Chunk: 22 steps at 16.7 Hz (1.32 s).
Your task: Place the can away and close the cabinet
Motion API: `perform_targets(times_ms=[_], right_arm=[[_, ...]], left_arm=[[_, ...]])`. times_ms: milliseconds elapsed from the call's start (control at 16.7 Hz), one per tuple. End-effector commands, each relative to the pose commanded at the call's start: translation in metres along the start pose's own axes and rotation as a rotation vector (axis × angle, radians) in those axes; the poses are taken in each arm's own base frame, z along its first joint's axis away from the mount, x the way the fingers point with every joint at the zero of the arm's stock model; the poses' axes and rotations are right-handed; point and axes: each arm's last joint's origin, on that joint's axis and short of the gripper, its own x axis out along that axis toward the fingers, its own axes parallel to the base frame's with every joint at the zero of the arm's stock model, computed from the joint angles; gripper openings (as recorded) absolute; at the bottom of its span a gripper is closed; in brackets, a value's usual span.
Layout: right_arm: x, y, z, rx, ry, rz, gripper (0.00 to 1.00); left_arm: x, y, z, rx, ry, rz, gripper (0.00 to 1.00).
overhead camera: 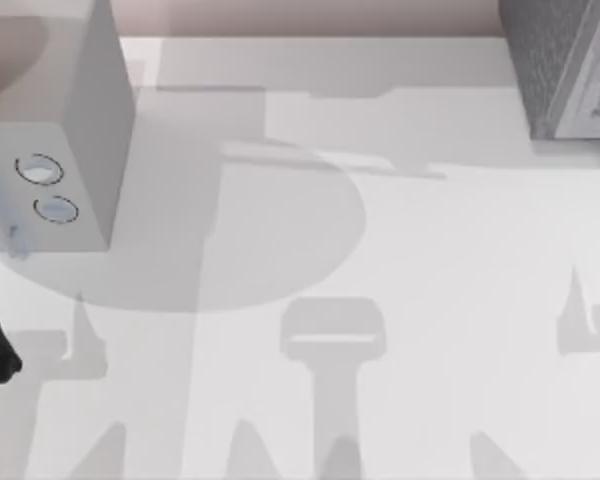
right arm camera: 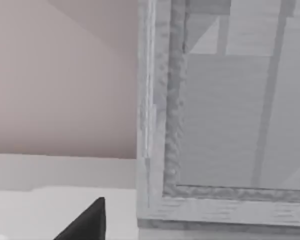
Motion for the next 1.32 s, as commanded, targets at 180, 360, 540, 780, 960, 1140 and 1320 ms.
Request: perform_targets(times_ms=[180, 360, 540, 780, 960, 1140, 1320], right_arm=[[-0.002, 0.000, -0.043, 0.014, 0.009, -0.015, 1.00], [-0.002, 0.000, -0.061, 0.022, 0.015, -0.022, 1.00], [-0.002, 0.000, -0.062, 0.022, 0.015, -0.022, 1.00], [-0.001, -0.001, -0.060, 0.022, 0.015, -0.019, 1.00], [0.003, -0.008, -0.049, 0.019, -0.009, -0.022, 1.00], [0.015, -0.021, -0.034, 0.012, -0.023, -0.023, 1.00], [0.031, -0.045, -0.024, 0.005, -0.021, -0.020, 1.00]], left_arm=[[0.000, 0.000, 0.000, 0.000, 0.000, 0.000, 1.00], [0.000, 0.000, 0.000, 0.000, 0.000, 0.000, 1.00], [0.000, 0.000, 0.000, 0.000, 0.000, 0.000, 1.00], [0.000, 0.000, 0.000, 0.000, 0.000, 0.000, 1.00], [0.000, 0.000, 0.000, 0.000, 0.000, 0.000, 1.00], [0.000, 0.000, 0.000, 0.000, 0.000, 0.000, 1.00], [0.000, 0.000, 0.000, 0.000, 0.000, 0.000, 1.00]])
